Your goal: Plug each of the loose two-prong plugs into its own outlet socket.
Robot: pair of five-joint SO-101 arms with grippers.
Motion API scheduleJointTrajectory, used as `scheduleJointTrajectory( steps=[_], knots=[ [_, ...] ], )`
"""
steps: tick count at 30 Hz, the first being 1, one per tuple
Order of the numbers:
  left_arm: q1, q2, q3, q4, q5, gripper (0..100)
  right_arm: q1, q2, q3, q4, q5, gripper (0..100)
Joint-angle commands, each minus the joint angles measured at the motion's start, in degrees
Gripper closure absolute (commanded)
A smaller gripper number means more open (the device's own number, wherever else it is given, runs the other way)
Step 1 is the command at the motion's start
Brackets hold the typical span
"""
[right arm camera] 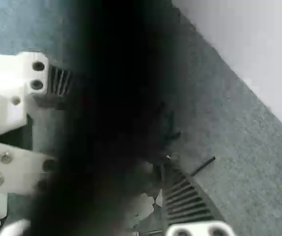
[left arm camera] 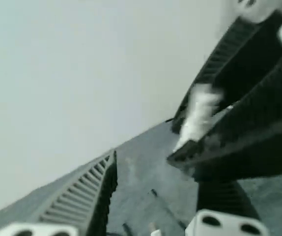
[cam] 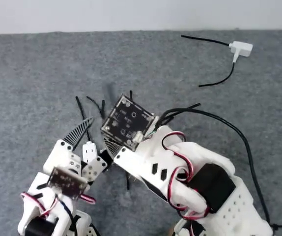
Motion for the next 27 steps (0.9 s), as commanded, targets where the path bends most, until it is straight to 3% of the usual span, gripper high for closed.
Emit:
scheduleJointTrajectory(
  steps=[1,16,23,27],
  knots=[
    [-3.96,-0.79,0.13,-2.64,-0.35,76,-1.36,-6.46,-3.25,1.98,0.35,98.8],
    [-3.96,-0.79,0.75,-0.44,-0.26,76,-1.01,-11.03,6.59,1.98,0.44,98.8],
    [-5.36,-0.7,9.63,-8.53,-2.37,76,-0.92,-10.77,7.12,4.53,0.44,98.8],
    [-5.36,-0.7,11.91,-10.29,-2.11,76,2.86,-10.77,8.88,2.95,0.35,98.8]
  ],
)
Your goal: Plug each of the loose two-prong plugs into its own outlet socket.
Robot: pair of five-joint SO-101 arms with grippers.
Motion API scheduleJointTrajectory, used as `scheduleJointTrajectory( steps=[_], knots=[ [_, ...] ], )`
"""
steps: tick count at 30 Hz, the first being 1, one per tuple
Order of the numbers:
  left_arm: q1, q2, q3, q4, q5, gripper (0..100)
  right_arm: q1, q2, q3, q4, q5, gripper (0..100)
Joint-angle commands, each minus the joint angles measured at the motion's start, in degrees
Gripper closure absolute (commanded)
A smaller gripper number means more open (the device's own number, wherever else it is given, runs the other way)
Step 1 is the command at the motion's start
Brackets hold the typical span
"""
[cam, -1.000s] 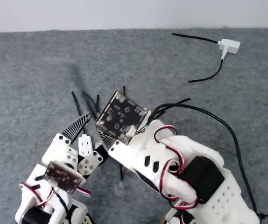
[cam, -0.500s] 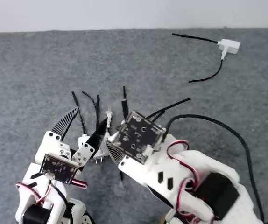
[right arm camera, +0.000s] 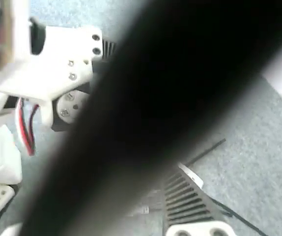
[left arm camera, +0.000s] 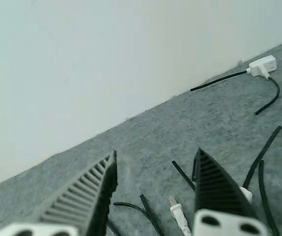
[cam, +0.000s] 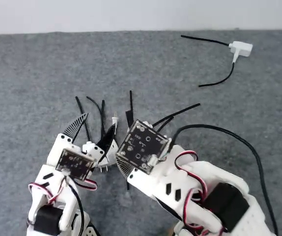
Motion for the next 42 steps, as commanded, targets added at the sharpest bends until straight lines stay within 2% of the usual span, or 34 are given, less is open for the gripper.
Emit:
scheduleJointTrajectory(
  steps=[1,7,13,29,36,42],
  knots=[
    [0.44,-0.7,-0.04,-2.2,-0.09,76,4.88,-0.57,0.97,-2.15,0.18,98.8],
    [7.47,-0.7,-4.26,5.8,0.79,76,6.81,-0.57,1.32,-9.36,0.53,98.8],
    [11.96,-0.79,-6.37,8.88,0.44,76,6.64,-0.48,1.76,-11.91,0.09,98.8],
    [11.52,-0.88,-9.54,9.93,0.35,76,3.12,-1.1,8.97,-11.21,0.09,98.8],
    [4.57,-0.88,-9.63,8.0,0.44,76,3.03,-1.19,10.64,-11.03,0.09,98.8],
    [3.96,-0.88,-9.45,7.91,0.44,76,3.03,-1.19,10.99,-9.8,0.09,98.8]
  ],
)
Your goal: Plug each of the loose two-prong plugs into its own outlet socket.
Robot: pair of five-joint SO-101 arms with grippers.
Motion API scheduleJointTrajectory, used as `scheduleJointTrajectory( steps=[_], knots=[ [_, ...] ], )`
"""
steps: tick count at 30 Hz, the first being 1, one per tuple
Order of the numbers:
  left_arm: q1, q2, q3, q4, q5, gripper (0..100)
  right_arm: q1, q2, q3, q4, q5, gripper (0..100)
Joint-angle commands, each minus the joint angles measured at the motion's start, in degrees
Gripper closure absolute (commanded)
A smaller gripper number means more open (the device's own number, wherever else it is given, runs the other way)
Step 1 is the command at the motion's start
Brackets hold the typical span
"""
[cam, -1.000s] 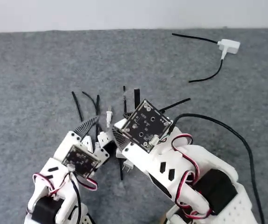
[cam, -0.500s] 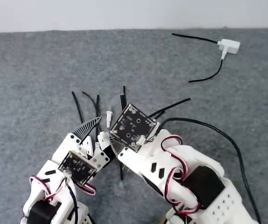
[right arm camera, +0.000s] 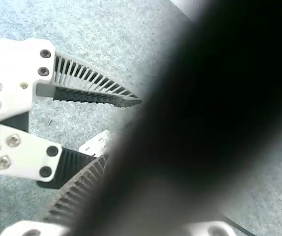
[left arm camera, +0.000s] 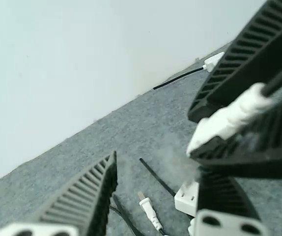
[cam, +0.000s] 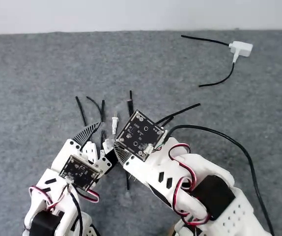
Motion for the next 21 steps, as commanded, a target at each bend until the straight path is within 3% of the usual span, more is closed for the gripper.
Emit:
scheduleJointTrajectory(
  steps=[1,21],
  knots=[
    [-2.37,-0.97,-2.68,-2.02,0.35,76,-0.75,-0.48,0.44,1.45,0.18,98.8],
    [-2.46,-0.97,-1.89,-2.02,0.35,76,-0.4,-0.48,2.55,1.98,0.53,98.8]
  ],
)
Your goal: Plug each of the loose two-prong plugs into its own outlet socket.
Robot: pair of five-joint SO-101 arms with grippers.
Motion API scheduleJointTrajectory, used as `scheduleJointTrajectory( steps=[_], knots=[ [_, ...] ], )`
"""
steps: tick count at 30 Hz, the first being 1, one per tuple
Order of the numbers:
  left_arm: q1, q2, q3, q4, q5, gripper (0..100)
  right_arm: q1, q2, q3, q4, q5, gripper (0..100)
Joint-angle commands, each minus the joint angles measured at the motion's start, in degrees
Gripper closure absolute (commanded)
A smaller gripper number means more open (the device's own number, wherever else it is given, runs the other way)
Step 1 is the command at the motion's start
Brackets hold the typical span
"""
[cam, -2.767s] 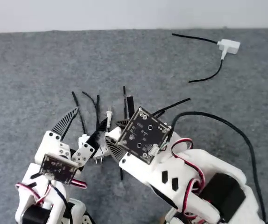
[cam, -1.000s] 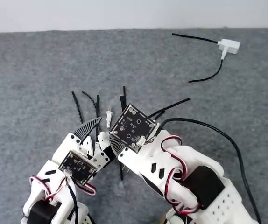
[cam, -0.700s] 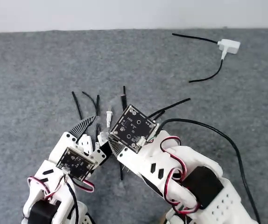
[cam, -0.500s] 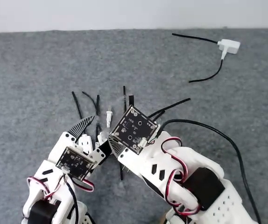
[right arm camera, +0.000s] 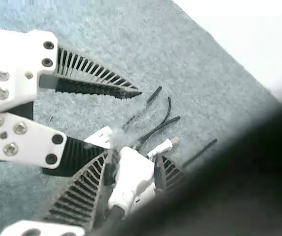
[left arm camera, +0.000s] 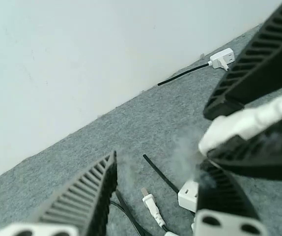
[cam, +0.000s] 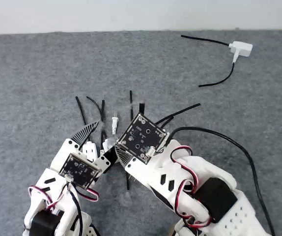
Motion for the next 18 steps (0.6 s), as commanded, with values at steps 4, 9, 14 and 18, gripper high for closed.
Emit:
scheduleJointTrajectory(
  steps=[4,9,14,18],
  knots=[
    [-1.76,-0.97,1.36,-5.19,0.26,76,-0.31,0.75,0.44,1.19,0.7,98.8],
    [-1.76,-0.88,4.79,-8.53,0.26,76,3.21,1.19,-0.09,-0.13,0.7,98.9],
    [-1.76,-0.88,5.05,-8.62,0.26,76,8.13,1.19,-0.26,-0.75,0.79,98.9],
    [-1.76,-0.88,5.14,-8.62,0.26,76,10.15,1.19,-2.29,-0.31,0.79,98.9]
  ],
)
